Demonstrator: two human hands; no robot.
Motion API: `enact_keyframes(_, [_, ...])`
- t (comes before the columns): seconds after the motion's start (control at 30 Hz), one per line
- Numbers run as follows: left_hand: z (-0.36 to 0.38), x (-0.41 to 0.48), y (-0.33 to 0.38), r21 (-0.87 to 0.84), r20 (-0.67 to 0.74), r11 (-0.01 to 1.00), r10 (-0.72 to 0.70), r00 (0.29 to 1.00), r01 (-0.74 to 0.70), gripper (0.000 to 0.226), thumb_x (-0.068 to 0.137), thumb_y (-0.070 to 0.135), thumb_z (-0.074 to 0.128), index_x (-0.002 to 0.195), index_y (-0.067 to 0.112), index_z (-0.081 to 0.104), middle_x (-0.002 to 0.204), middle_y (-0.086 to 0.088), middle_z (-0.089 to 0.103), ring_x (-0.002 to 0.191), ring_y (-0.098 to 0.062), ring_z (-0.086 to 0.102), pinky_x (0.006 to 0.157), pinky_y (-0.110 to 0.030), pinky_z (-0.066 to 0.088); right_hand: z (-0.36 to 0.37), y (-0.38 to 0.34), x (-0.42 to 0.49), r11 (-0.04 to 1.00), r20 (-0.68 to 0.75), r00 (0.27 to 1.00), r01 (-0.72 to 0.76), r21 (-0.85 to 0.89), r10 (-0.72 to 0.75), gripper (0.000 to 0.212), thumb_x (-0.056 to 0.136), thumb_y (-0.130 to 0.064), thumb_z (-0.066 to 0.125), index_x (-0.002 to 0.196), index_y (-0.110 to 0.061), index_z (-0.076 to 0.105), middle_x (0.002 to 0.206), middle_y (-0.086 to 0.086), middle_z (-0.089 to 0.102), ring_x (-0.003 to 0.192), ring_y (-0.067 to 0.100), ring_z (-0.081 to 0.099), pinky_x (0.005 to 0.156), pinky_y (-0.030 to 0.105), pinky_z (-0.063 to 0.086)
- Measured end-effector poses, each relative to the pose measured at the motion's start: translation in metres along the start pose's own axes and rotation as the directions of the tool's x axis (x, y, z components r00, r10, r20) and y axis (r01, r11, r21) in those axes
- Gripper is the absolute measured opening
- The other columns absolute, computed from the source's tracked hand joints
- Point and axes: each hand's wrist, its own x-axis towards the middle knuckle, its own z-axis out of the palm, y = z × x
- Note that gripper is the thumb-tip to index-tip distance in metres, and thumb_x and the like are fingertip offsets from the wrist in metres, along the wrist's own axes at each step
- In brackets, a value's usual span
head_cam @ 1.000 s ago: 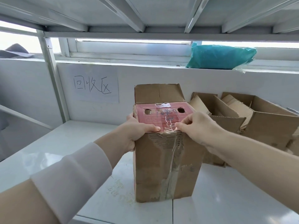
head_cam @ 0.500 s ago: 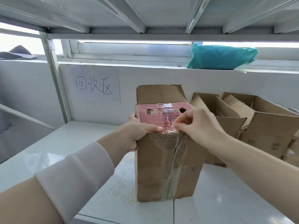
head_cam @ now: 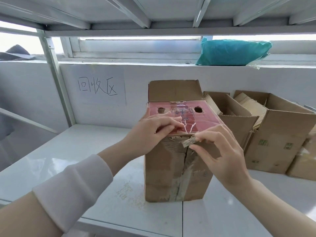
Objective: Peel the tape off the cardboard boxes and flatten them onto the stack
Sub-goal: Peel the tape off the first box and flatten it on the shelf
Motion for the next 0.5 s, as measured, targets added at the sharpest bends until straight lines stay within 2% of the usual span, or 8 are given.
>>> enact_keyframes(0.1, [-0.005,0.002,-0.007,0.074,0.068,0.997,0.027,0.997,-0.032,0.035,0.083,0.05,0.051,0.115,0.039,0.059,0.135,0.023,0.048,0.132,0.011,0.028,0.119,-0.041,0.009,0.004,-0.002,0.001,0.999,-0.02,0.999,0.039,0.0,-0.039,0.02,0.081,-0.011,0.067,0.1,-0.007,0.062,0.075,0.005,0.06,0.072,0.017,0.053,0.074,0.022,0.046])
enact_keyframes(0.17, [-0.004,0.003,-0.009,0.067,0.061,0.997,0.03,0.998,-0.034,0.03,0.085,0.042,0.057,0.114,0.038,0.06,0.132,0.027,0.048,0.122,0.024,0.028,0.118,-0.04,0.013,0.006,-0.001,0.0,0.995,-0.038,0.995,0.089,-0.037,-0.09,0.009,0.083,-0.008,0.066,0.08,0.0,0.07,0.077,0.005,0.057,0.07,0.019,0.055,0.072,0.02,0.046])
enact_keyframes(0.23, [-0.002,0.005,-0.011,0.05,0.033,0.998,0.044,0.999,-0.045,0.026,0.086,0.035,0.059,0.112,0.035,0.063,0.127,0.029,0.049,0.113,0.032,0.029,0.117,-0.04,0.015,0.012,0.001,-0.013,0.99,-0.026,0.991,0.13,-0.059,-0.131,0.02,0.087,-0.009,0.06,0.072,0.0,0.069,0.075,0.004,0.049,0.069,0.018,0.048,0.068,0.019,0.042])
enact_keyframes(0.3, [-0.002,0.007,-0.011,0.054,0.006,0.998,0.029,1.0,-0.029,0.024,0.087,0.033,0.058,0.111,0.031,0.064,0.127,0.025,0.053,0.114,0.024,0.035,0.116,-0.04,0.018,0.021,0.003,-0.049,0.965,0.152,0.958,0.256,-0.061,-0.244,0.021,0.094,-0.01,0.046,0.081,-0.006,0.063,0.077,0.002,0.043,0.068,0.018,0.04,0.063,0.023,0.037])
enact_keyframes(0.37, [-0.004,0.008,-0.01,0.082,-0.016,0.997,0.014,1.0,-0.013,0.023,0.088,0.036,0.057,0.109,0.031,0.064,0.127,0.022,0.056,0.116,0.013,0.041,0.113,-0.038,0.024,0.032,0.006,-0.1,0.943,0.432,0.864,0.322,-0.079,-0.259,0.023,0.095,-0.009,0.035,0.086,-0.014,0.056,0.081,-0.001,0.037,0.071,0.016,0.038,0.062,0.024,0.04])
enact_keyframes(0.4, [-0.004,0.009,-0.007,0.113,-0.021,0.994,0.012,1.0,-0.01,0.024,0.087,0.041,0.057,0.108,0.032,0.063,0.126,0.021,0.057,0.115,0.008,0.045,0.11,-0.037,0.029,0.033,0.008,-0.12,0.964,0.484,0.854,0.256,-0.073,-0.19,0.02,0.095,-0.011,0.038,0.084,-0.015,0.055,0.082,-0.003,0.037,0.072,0.014,0.039,0.06,0.023,0.042])
enact_keyframes(0.43, [-0.003,0.011,-0.002,0.172,-0.022,0.985,0.013,1.0,-0.008,0.029,0.084,0.05,0.057,0.106,0.032,0.062,0.124,0.02,0.058,0.112,0.002,0.049,0.104,-0.036,0.035,0.033,0.009,-0.132,0.992,0.475,0.877,0.113,-0.057,-0.073,0.016,0.093,-0.017,0.045,0.081,-0.016,0.055,0.082,-0.005,0.039,0.072,0.01,0.041,0.059,0.02,0.043])
enact_keyframes(0.5, [0.002,0.015,0.01,0.364,-0.016,0.931,0.004,1.0,0.002,0.05,0.073,0.068,0.055,0.102,0.028,0.053,0.113,0.015,0.056,0.099,-0.009,0.051,0.086,-0.032,0.039,0.027,0.005,-0.134,0.965,0.348,0.904,-0.262,-0.006,0.247,0.022,0.085,-0.033,0.061,0.074,-0.015,0.055,0.074,-0.014,0.042,0.066,-0.002,0.04,0.058,0.008,0.037])
